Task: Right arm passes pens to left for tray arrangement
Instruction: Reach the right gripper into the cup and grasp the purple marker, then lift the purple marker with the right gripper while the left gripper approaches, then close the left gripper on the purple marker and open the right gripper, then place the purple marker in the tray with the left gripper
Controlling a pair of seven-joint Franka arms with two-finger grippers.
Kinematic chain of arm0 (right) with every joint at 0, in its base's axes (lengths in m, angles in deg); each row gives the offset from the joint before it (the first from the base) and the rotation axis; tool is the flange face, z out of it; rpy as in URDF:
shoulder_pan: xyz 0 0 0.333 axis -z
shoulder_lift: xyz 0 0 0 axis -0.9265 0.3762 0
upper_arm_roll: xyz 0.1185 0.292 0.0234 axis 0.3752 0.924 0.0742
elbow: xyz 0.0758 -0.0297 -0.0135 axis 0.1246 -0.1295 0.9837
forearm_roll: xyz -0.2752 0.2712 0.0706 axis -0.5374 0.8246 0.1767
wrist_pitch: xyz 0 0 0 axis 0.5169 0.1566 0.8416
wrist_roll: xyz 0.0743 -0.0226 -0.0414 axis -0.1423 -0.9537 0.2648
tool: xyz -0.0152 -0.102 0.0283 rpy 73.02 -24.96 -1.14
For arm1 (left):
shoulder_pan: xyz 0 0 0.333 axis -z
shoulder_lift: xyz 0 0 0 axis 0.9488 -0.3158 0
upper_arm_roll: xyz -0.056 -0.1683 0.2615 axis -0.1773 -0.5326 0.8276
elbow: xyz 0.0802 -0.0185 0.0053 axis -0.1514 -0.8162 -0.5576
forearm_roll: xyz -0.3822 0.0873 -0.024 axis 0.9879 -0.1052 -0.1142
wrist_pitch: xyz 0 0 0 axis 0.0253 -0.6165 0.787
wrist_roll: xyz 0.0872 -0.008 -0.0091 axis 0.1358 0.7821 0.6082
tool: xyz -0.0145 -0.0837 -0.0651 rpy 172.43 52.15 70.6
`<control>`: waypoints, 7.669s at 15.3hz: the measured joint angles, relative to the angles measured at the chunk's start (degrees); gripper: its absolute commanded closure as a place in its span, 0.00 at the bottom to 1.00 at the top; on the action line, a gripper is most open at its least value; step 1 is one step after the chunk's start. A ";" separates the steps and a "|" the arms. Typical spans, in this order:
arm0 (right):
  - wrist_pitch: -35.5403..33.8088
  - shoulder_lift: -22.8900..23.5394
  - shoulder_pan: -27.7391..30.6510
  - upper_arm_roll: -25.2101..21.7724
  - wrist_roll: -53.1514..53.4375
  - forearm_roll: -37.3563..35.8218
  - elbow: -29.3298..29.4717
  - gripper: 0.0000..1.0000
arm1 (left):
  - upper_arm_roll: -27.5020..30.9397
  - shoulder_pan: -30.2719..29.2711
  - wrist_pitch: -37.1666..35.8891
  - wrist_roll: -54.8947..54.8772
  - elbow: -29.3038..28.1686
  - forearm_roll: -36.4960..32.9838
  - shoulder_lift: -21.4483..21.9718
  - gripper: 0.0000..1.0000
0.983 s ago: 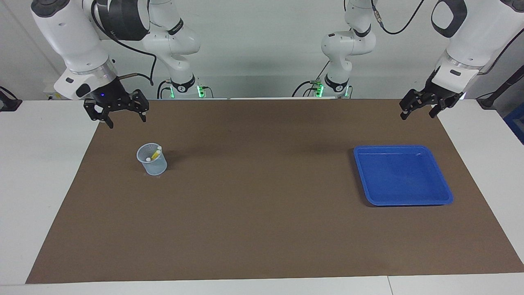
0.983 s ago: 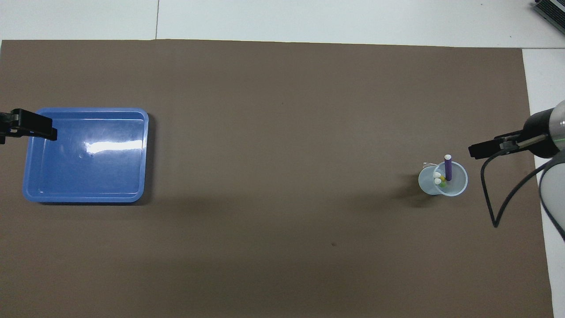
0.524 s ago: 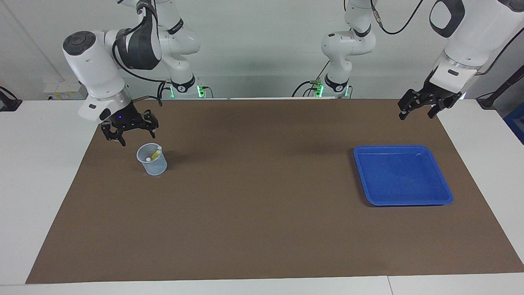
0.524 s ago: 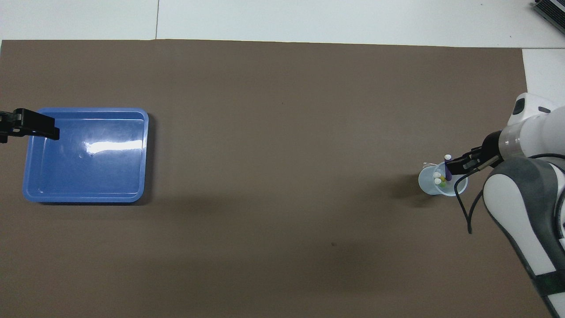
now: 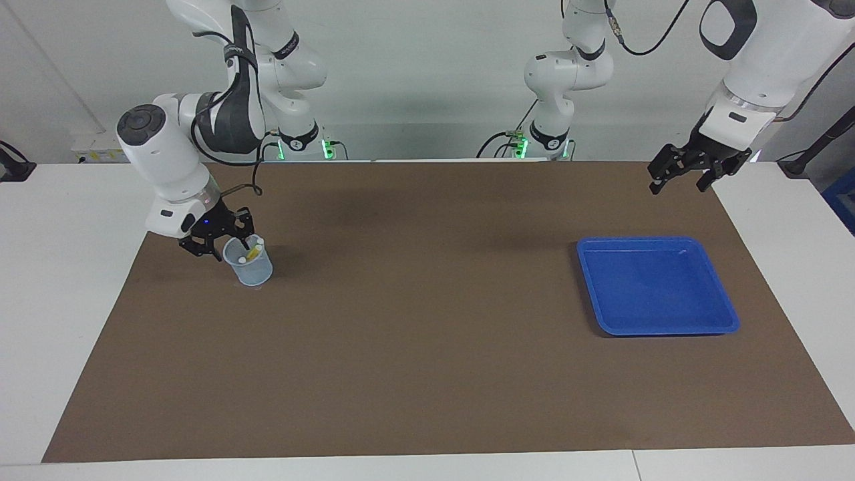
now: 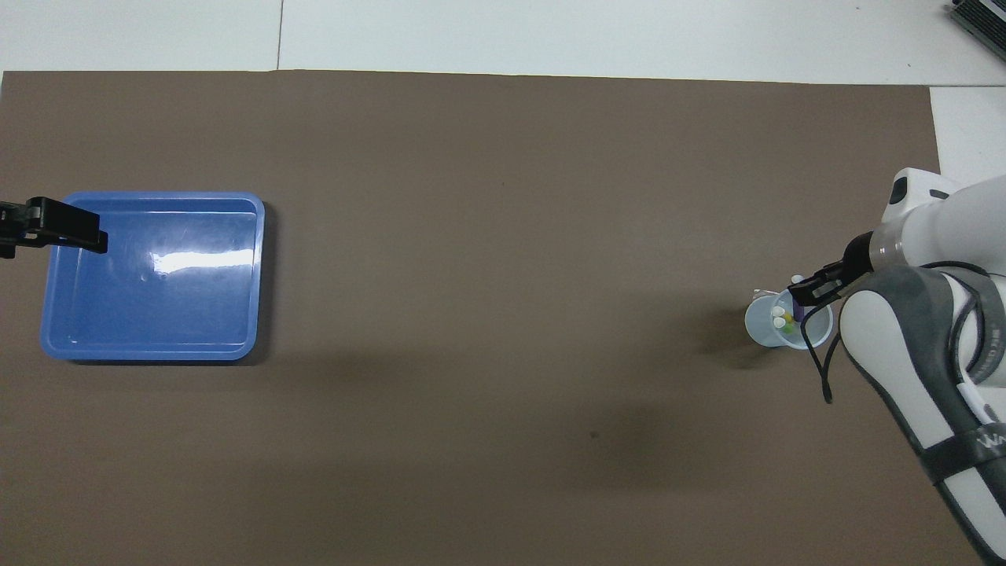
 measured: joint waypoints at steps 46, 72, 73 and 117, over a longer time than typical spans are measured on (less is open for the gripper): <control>-19.11 -1.14 -1.76 10.56 24.67 13.04 20.51 1.00 | -1.06 17.83 34.84 98.04 -25.47 43.67 10.73 0.00; 17.83 -5.92 -22.79 12.98 78.41 26.05 3.88 1.00 | -1.12 35.51 62.83 103.18 -41.77 52.39 14.95 0.00; 17.85 -5.92 -22.78 12.92 78.41 26.05 3.84 1.00 | -1.10 35.54 62.99 103.18 -41.80 52.39 14.82 0.00; -1.16 -6.27 -5.42 11.87 25.60 12.03 2.16 0.21 | -0.01 33.39 41.09 60.51 -42.33 43.71 15.98 1.00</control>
